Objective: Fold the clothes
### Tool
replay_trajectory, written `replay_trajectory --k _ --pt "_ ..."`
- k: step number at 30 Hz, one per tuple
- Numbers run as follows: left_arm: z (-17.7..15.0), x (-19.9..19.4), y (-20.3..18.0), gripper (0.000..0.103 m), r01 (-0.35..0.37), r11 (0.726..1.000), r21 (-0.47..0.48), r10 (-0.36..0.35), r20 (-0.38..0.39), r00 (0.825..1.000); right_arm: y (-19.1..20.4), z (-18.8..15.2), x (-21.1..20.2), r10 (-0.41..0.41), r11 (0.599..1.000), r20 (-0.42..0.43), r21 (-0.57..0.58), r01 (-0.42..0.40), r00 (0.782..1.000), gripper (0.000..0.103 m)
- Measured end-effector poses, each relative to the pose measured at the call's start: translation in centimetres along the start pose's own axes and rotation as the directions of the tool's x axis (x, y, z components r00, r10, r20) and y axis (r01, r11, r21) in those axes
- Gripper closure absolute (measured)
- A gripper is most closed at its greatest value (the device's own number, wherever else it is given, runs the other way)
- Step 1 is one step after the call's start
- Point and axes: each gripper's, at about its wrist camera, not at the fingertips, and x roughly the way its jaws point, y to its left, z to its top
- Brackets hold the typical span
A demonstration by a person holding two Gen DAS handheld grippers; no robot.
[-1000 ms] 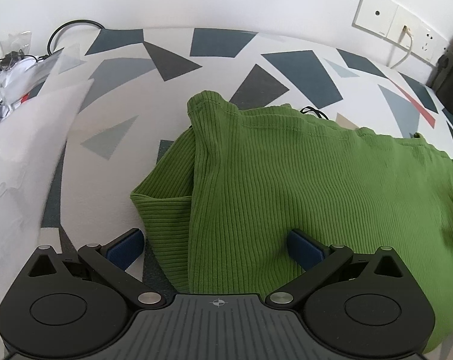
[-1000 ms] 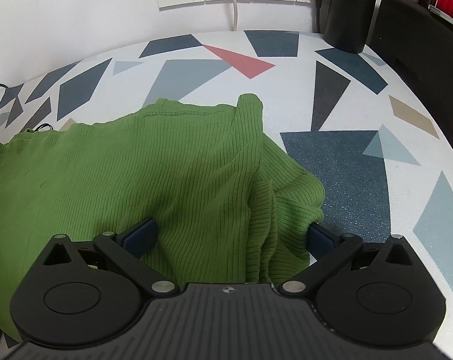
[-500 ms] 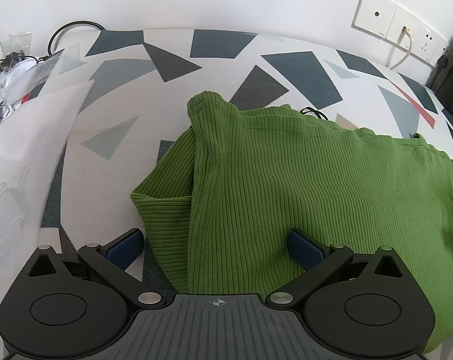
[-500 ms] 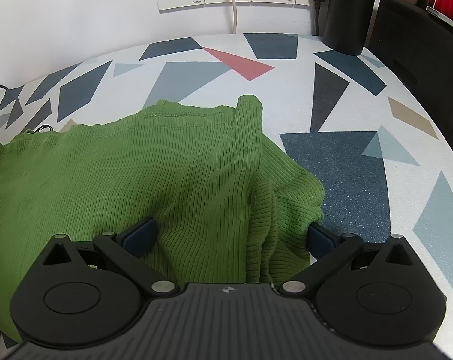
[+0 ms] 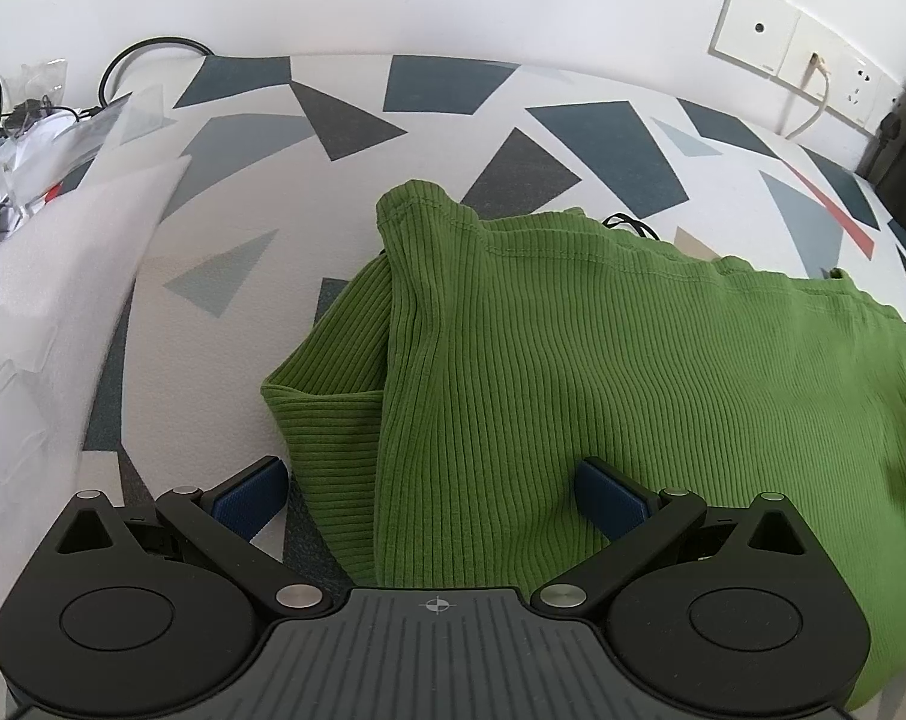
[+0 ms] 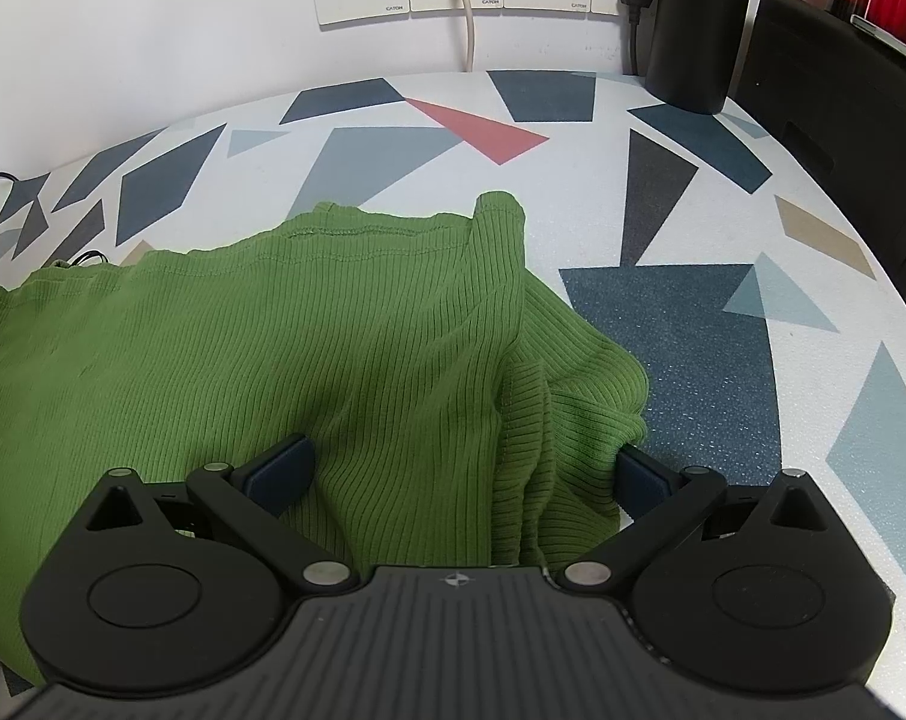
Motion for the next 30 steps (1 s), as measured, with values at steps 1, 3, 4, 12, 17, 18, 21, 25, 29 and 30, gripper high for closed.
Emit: replay_trajectory --k 1,3,4,12,17,18,21,25,29,30 --pt "0.0 0.0 0.0 0.001 0.000 1.000 0.000 0.000 -0.002 1.000 0.0 0.0 0.0 0.000 1.000 -0.001 0.000 0.000 1.000 0.000" --pt "0.0 0.0 0.0 0.001 0.000 1.000 -0.001 0.000 -0.005 1.000 0.0 0.0 0.0 0.000 1.000 -0.003 0.000 0.000 1.000 0.000" --pt "0.1 0.0 0.0 0.001 0.002 1.000 0.001 -0.002 -0.009 1.000 0.0 0.0 0.0 0.000 1.000 -0.004 -0.001 0.000 1.000 0.000" --pt "-0.4 -0.6 0.8 0.001 0.010 1.000 -0.002 -0.010 -0.062 0.998 -0.2 0.3 0.0 0.007 1.000 -0.025 -0.009 -0.007 1.000 0.000" --pt "-0.3 -0.6 -0.9 0.004 0.030 0.999 0.013 -0.029 -0.077 0.997 -0.4 0.3 -0.2 0.009 1.000 -0.050 -0.007 -0.010 0.999 0.000" --pt "-0.3 -0.7 -1.4 0.008 0.031 0.999 0.022 -0.030 -0.073 0.997 -0.4 0.2 -0.2 0.009 1.000 -0.048 -0.007 -0.009 0.999 0.000" --pt "-0.3 -1.2 -2.8 0.032 0.045 0.998 0.050 -0.043 -0.038 0.998 -0.2 0.3 -0.2 0.004 1.000 -0.051 -0.006 -0.004 0.999 0.000" --pt "-0.4 -1.7 -4.1 0.057 0.076 0.995 0.070 -0.075 -0.019 0.997 0.5 0.4 -0.2 0.017 0.999 -0.045 -0.029 -0.018 0.999 0.005" --pt "-0.4 -1.8 -4.4 0.079 0.128 0.990 0.052 -0.127 -0.028 0.992 1.9 0.4 -0.8 0.056 0.996 -0.028 -0.074 -0.058 0.998 0.031" --pt "-0.4 -1.8 -4.3 0.081 0.146 0.989 0.039 -0.144 -0.032 0.989 2.3 0.5 -1.0 0.068 0.994 -0.030 -0.083 -0.071 0.997 0.042"
